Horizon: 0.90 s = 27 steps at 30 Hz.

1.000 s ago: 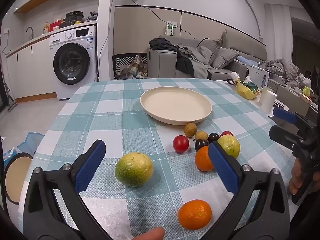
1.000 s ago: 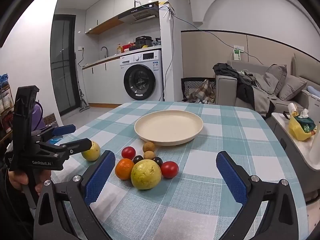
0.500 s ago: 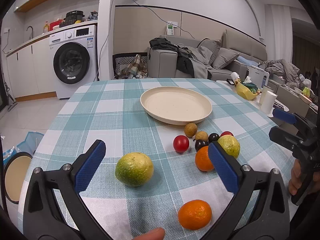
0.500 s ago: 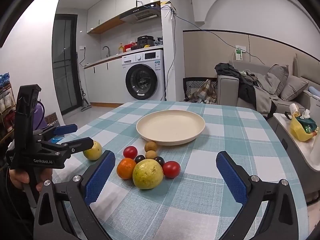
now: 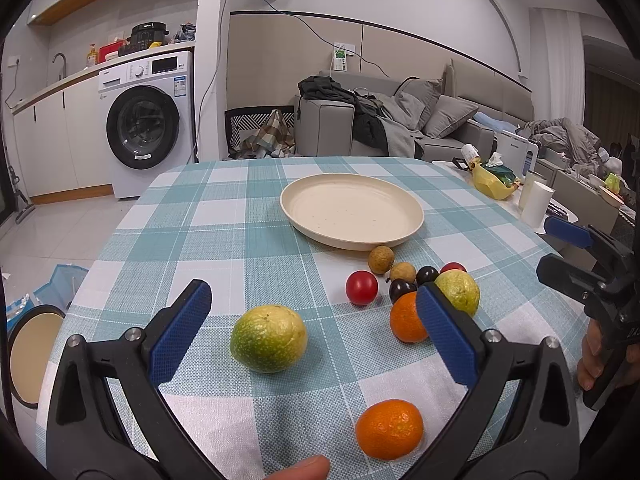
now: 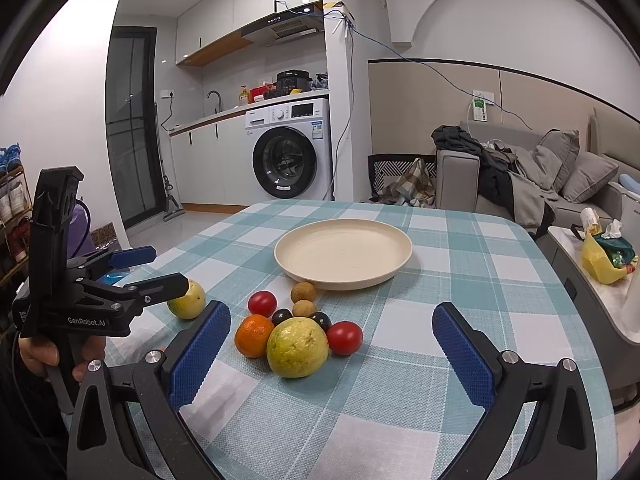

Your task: Organize fruits

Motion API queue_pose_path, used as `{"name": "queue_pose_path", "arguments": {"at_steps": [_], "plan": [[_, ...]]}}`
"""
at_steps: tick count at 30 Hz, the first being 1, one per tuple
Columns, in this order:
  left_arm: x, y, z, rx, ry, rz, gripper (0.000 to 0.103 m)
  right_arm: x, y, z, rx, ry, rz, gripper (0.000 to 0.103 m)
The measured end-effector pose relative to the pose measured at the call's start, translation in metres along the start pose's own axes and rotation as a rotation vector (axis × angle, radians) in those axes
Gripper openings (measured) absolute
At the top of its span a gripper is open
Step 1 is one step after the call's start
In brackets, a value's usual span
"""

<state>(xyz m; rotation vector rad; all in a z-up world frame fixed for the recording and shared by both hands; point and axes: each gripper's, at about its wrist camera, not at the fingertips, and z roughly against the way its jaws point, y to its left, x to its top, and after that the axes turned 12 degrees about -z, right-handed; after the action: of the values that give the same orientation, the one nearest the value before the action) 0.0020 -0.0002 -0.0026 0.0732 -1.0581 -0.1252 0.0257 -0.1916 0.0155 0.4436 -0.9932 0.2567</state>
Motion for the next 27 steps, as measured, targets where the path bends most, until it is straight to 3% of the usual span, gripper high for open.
{"name": "queue_pose_path", "arguments": {"at_steps": [27], "plan": [[-0.0003,-0.0001,-0.0009,0.0,0.001,0.001,0.102,-0.0036,-0.0014,0.0014,-0.001,-0.002,0.009,0.103]]}}
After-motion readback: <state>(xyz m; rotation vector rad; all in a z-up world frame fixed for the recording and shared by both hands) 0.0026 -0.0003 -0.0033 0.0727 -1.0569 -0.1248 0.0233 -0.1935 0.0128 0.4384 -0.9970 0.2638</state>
